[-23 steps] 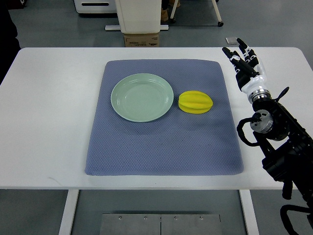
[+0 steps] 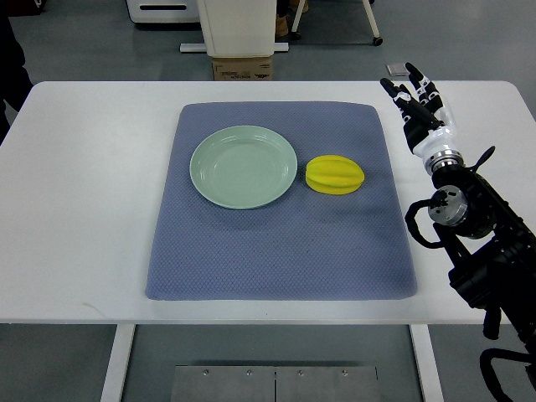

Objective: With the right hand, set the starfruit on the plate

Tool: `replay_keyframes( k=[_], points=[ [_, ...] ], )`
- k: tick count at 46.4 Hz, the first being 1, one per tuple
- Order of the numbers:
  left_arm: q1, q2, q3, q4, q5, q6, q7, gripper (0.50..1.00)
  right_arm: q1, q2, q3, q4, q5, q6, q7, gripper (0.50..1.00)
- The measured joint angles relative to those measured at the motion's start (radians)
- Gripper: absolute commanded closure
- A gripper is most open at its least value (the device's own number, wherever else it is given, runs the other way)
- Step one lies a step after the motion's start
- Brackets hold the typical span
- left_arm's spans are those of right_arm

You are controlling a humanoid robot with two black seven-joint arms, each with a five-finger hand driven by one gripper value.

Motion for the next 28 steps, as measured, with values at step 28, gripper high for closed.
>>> replay_keyframes(
  k=[28],
  points=[
    [0.012, 0.000, -0.001, 0.000, 0.000, 0.006, 0.000, 0.500, 0.000, 0.000, -0.007, 0.000, 0.000, 0.000, 0.000, 0.500]
  ],
)
